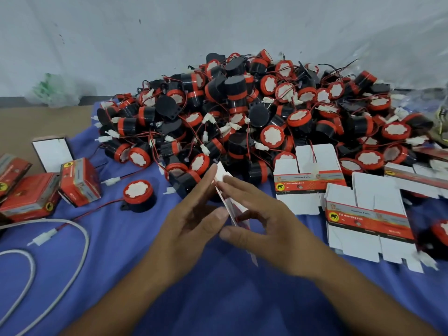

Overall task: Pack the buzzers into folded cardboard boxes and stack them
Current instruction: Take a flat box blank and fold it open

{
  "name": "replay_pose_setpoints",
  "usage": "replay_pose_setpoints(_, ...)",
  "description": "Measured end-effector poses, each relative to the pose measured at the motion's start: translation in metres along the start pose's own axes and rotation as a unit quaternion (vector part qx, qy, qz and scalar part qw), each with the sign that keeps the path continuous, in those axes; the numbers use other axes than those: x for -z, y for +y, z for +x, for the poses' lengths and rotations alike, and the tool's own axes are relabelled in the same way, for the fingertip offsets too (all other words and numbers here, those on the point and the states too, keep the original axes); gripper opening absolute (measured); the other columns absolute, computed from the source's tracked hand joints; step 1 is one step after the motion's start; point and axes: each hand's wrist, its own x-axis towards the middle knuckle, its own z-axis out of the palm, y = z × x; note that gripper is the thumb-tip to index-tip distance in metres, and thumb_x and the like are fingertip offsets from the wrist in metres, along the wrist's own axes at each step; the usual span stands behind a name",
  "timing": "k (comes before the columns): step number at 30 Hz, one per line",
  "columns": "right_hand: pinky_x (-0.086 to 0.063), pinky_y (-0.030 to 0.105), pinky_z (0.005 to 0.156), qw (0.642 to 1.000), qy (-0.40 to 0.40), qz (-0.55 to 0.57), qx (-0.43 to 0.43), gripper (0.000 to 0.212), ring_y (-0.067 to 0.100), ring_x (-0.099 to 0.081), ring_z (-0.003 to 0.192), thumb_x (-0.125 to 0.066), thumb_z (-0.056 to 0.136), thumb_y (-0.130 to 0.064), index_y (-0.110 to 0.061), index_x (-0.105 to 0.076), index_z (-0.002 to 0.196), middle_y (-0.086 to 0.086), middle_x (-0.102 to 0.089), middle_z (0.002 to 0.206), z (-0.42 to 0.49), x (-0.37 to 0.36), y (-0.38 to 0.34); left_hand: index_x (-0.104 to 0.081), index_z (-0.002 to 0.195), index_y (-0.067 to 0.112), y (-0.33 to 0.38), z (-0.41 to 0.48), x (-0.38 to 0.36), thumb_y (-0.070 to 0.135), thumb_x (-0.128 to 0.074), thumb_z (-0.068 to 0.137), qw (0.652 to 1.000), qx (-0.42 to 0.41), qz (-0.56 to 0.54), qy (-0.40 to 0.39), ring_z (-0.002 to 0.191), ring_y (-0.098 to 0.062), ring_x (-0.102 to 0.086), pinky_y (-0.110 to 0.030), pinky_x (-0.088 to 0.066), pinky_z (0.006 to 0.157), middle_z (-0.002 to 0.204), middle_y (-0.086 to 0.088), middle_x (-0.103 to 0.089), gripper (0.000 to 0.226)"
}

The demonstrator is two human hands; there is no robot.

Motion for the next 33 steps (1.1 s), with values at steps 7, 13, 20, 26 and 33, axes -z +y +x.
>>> replay_pose_setpoints(7,-0.055,0.030,0.093,0.995,0.015,-0.050,0.089,0.031,0.013,-0.062,0.121,-0.063,0.097,-0.008,-0.016,-0.069,0.127,-0.013,-0.063,0.134,0.002,0.004,0.002,-0.026,0.153,0.032,0.006,-0.003,-0.003,0.043,-0.049,0.093,0.996,-0.035,0.081,0.028,0.118,-0.004,-0.058,-0.016,-0.047,0.093,0.126,0.019,-0.063,0.066)
replay_pose_setpoints(13,-0.060,0.045,0.056,0.879,0.154,-0.402,0.205,0.028,0.032,-0.074,0.086,-0.068,0.082,-0.006,0.003,-0.075,0.107,0.014,-0.073,0.114,0.002,-0.020,0.006,-0.029,0.146,0.049,0.004,-0.003,-0.008,0.031,-0.048,0.088,0.978,-0.001,0.178,0.111,0.070,-0.034,-0.065,-0.054,-0.052,0.065,0.085,-0.014,-0.068,0.065)
replay_pose_setpoints(20,-0.060,0.041,0.059,0.815,0.215,-0.476,0.252,0.024,0.029,-0.073,0.087,-0.073,0.084,-0.007,0.000,-0.076,0.107,0.015,-0.072,0.116,0.000,-0.004,-0.007,-0.044,0.146,0.016,0.010,-0.004,-0.008,0.028,-0.049,0.093,0.963,-0.055,0.219,0.144,0.056,0.004,-0.055,-0.006,-0.036,0.050,0.059,0.018,-0.059,0.055)
replay_pose_setpoints(26,-0.046,0.035,0.103,0.917,0.170,-0.328,0.154,0.040,0.023,-0.058,0.121,-0.076,0.084,-0.019,-0.007,-0.068,0.122,0.003,-0.063,0.132,0.008,0.011,0.000,-0.056,0.138,0.007,0.022,-0.006,-0.007,0.022,-0.046,0.090,0.951,-0.120,0.274,0.078,0.057,0.010,-0.043,0.000,-0.029,0.056,0.060,0.017,-0.041,0.051)
replay_pose_setpoints(33,-0.040,0.034,0.111,0.992,0.092,-0.088,-0.027,0.050,0.004,-0.045,0.132,-0.044,0.095,-0.010,-0.031,-0.049,0.140,-0.016,-0.050,0.141,0.008,0.008,0.007,-0.043,0.144,0.011,0.016,-0.006,-0.015,0.025,-0.049,0.090,0.901,-0.180,0.381,0.100,0.079,-0.010,-0.045,-0.035,-0.048,0.062,0.089,0.001,-0.057,0.056)
